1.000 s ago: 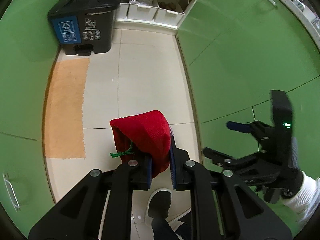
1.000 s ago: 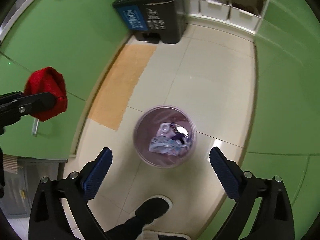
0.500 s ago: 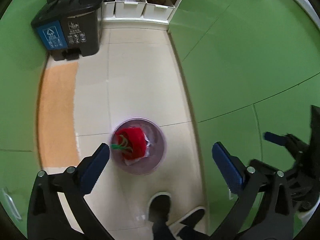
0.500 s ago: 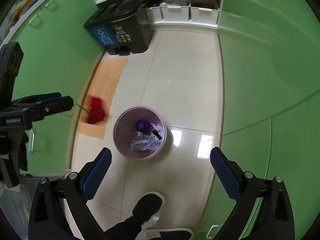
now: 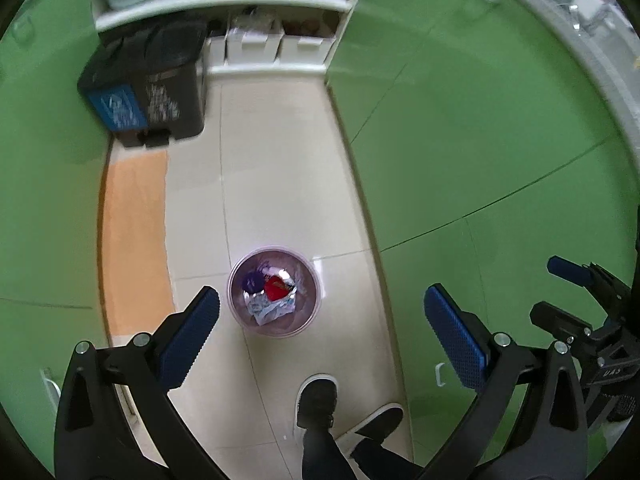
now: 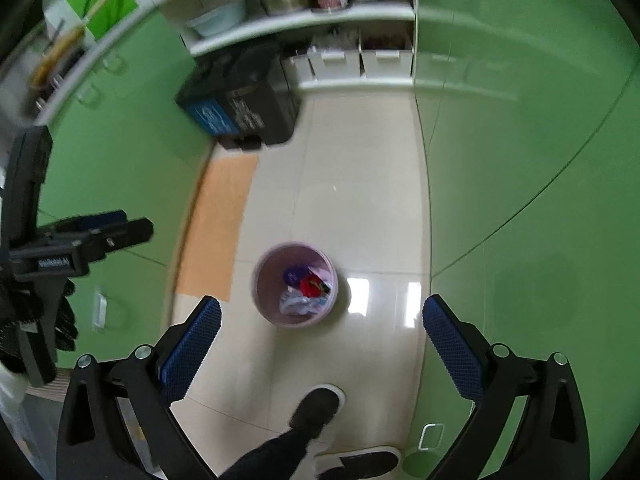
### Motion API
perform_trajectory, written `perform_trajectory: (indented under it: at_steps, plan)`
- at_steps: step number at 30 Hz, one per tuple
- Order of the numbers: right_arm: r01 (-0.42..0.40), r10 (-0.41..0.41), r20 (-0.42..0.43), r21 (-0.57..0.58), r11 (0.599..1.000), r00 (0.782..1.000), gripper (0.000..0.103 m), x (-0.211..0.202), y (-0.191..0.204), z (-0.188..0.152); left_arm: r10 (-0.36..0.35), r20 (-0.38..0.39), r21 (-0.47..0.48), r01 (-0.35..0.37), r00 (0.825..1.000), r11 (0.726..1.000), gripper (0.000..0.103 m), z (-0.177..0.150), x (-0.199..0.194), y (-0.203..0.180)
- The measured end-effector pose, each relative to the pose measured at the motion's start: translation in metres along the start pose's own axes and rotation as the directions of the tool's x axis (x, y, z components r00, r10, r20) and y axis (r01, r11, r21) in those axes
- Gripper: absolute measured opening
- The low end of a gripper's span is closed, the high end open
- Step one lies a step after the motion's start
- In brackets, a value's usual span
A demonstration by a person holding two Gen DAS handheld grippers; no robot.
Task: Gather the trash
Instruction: 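Move both tools back over the counter, then grasp the walnut shell with the right tool while the left tool grasps the translucent white tray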
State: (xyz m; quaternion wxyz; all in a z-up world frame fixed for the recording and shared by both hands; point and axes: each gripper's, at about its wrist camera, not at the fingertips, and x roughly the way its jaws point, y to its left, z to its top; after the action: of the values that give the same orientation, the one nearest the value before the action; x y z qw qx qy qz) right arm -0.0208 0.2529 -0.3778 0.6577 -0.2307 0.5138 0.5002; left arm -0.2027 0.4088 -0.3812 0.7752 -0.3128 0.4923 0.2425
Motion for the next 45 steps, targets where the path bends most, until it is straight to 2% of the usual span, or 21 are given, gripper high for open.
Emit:
perform_trajectory:
  at_steps: [6,11,16,19,23,25,28,33,37,42,45]
  plan:
    - [-0.001,-0.005,0.132,0.043,0.999,0.991,0.097,-0.124,0.009,0.014,-0.042,0.08,0.09,0.035,0.996,0.995,0.1,0.025,-0.106,-0.058]
    - [0.035,-0.063,0.25,0.118,0.992,0.966,0.097,-0.218,-0.006,0.01,-0.123,0.116,0.209,0.097,0.986,0.973,0.1,0.045,-0.172,-0.12]
    - [0.116,-0.196,0.35,0.238,0.964,0.916,0.097,-0.301,-0.044,-0.012,-0.196,0.145,0.326,0.14,0.97,0.935,0.1,0.061,-0.211,-0.18]
    - [0.161,-0.283,0.387,0.319,0.934,0.877,0.097,-0.343,-0.07,-0.03,-0.253,0.146,0.395,0.178,0.956,0.901,0.1,0.068,-0.227,-0.22]
    - [0.212,-0.392,0.395,0.427,0.879,0.831,0.097,-0.387,-0.112,-0.06,-0.321,0.118,0.477,0.23,0.94,0.849,0.1,0.074,-0.234,-0.275]
    - [0.234,-0.431,0.379,0.465,0.854,0.819,0.097,-0.396,-0.132,-0.072,-0.346,0.099,0.512,0.25,0.933,0.822,0.1,0.075,-0.233,-0.303]
    - [0.257,-0.46,0.346,0.496,0.829,0.818,0.097,-0.398,-0.159,-0.087,-0.37,0.068,0.562,0.27,0.927,0.781,0.1,0.074,-0.226,-0.347]
    - [0.305,-0.486,0.267,0.511,0.803,0.833,0.097,-0.381,-0.21,-0.092,-0.378,0.032,0.592,0.287,0.925,0.753,0.1,0.076,-0.208,-0.398]
    - [0.307,-0.467,0.211,0.517,0.799,0.859,0.097,-0.359,-0.246,-0.086,-0.359,0.005,0.609,0.282,0.933,0.741,0.1,0.077,-0.186,-0.435]
    - [0.314,-0.442,0.142,0.516,0.797,0.886,0.097,-0.326,-0.282,-0.08,-0.334,-0.028,0.608,0.281,0.942,0.743,0.1,0.078,-0.162,-0.457]
    - [0.326,-0.435,0.104,0.514,0.794,0.895,0.097,-0.31,-0.294,-0.078,-0.319,-0.041,0.604,0.278,0.947,0.747,0.1,0.078,-0.152,-0.462]
